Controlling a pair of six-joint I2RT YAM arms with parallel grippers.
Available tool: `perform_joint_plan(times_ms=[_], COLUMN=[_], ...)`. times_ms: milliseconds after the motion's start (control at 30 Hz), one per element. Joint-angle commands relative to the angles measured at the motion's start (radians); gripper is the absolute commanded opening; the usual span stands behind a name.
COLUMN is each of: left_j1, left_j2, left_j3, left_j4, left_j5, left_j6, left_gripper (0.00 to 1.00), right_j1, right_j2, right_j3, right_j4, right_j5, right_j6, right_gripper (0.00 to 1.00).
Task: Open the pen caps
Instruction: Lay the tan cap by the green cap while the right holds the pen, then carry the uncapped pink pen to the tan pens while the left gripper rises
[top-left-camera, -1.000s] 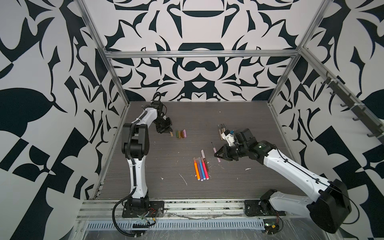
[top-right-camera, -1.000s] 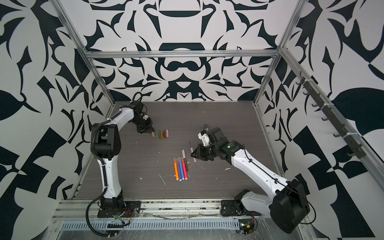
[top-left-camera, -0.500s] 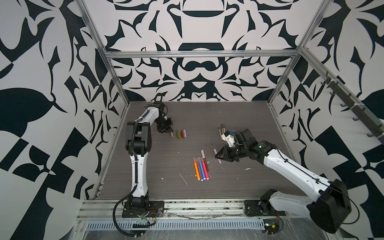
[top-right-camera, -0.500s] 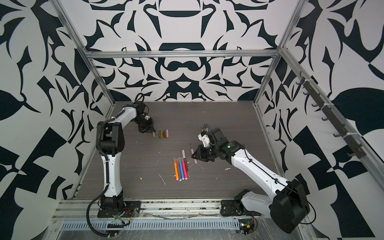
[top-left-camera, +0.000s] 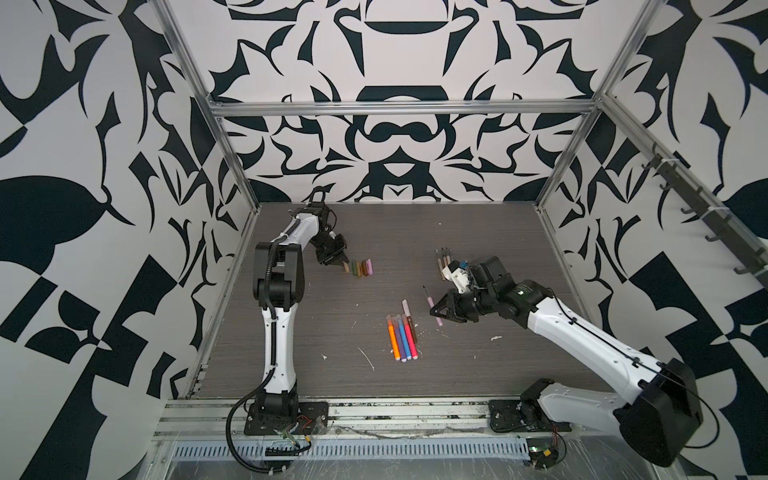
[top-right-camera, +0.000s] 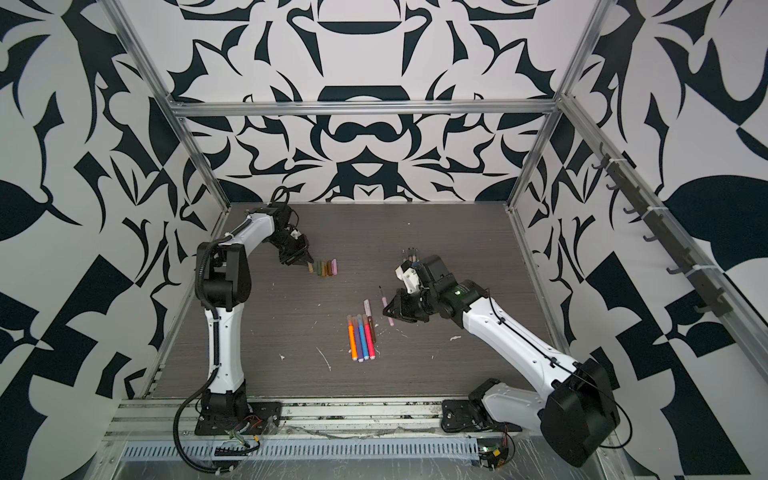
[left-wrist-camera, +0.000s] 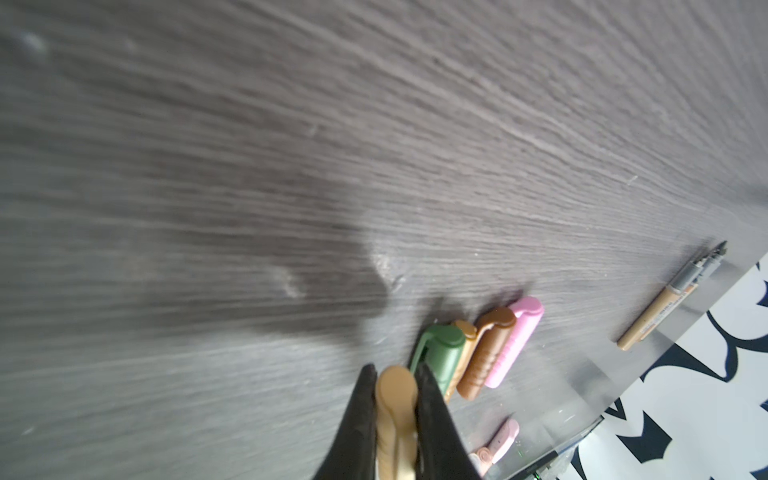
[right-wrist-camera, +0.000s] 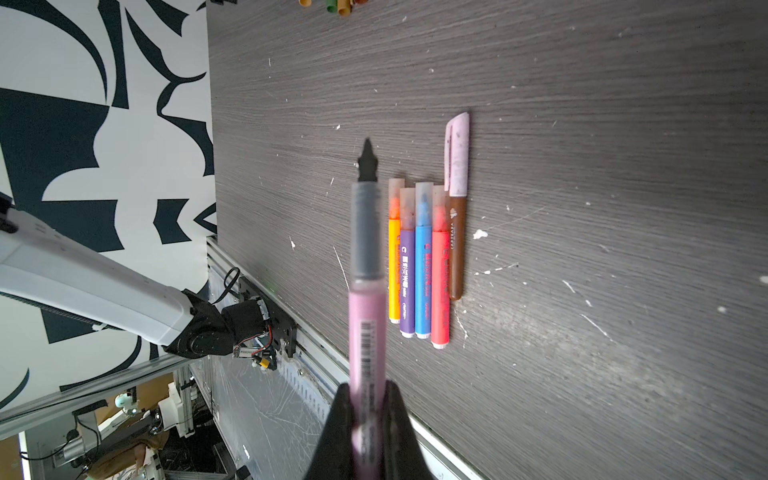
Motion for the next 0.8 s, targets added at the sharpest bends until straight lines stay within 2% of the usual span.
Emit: perform_joint_plan(times_ms=[0,200,767], left_j1=[-0.007,-0.018,-0.021], left_j2=[0.035,0.045,0.027], left_j3=[0.027,0.027,0.036], left_j4=[-0.032,-0.025,-0.012], left_j5=[0.020,0.026,0.044], left_j6=[-0.010,-0.019,-0.036], left_gripper=[0.25,0.36,0.39], right_j1=[0.000,0.000,0.000], right_j2=[-0.015,-0.020,-0.021], right_j3=[0.046,0.048,0.051], right_j4=[-0.008,-0.014,-0.019], right_j5=[0.002,0.003,0.005], right_j6=[-0.019,-0.019,-0.019], right_gripper=[0.00,0.00,0.00])
